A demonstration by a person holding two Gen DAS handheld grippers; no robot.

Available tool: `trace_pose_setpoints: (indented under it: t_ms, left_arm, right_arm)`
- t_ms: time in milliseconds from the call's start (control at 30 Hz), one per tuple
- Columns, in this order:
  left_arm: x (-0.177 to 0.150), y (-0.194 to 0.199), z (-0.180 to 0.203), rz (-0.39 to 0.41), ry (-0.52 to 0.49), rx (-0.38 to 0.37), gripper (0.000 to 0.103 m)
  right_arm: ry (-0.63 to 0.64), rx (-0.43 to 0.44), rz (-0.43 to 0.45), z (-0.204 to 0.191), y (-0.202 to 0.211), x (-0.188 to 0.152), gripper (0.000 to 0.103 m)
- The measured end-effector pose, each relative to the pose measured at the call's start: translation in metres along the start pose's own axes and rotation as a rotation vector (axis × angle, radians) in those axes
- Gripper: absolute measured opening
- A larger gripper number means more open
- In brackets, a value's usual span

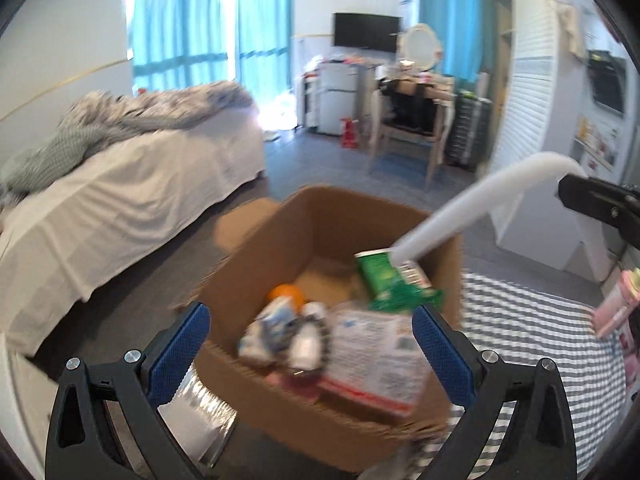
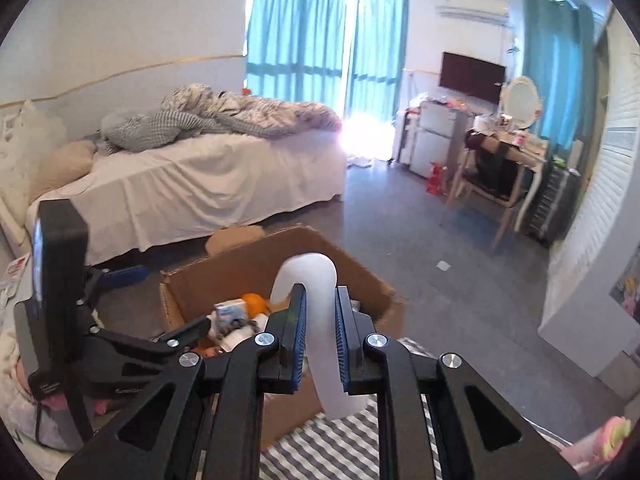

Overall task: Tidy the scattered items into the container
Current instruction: 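Lift the foam tube with the right gripper and drop it into the box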

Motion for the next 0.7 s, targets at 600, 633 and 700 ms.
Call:
trace_pose_setpoints:
  t_ms: [600,633,700]
  left_arm:
    - [-0.02,-0.019,0.025,-0.07,-0.004,-0.103,0.103]
    - [-0.02,-0.018,0.039,-0.063,-0.02,-0.126,0.103]
    - [-0.019,-0.016,0.056,-0.054,-0.038,-0.149,0.103]
  right_arm:
    - [-0.282,-0.276,-0.212,0.082,-0.017,-0.094,0.091]
    - [-0.326,-0.327,-0.207,0.101,-0.002,-0.103,0.091]
    - [-0.387,-0.408,-0.196,0.134,0.026,-0.118,0.092]
Point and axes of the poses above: each gripper's, at about its wrist camera, not at the fingertips, and y roughly against the way its jaws point, z to its right, x to its top, the point moved 10 cm from there along -y, roughly the way its jaws point, and after that the axes turned 10 degrees about -x, right-handed, at the moved point
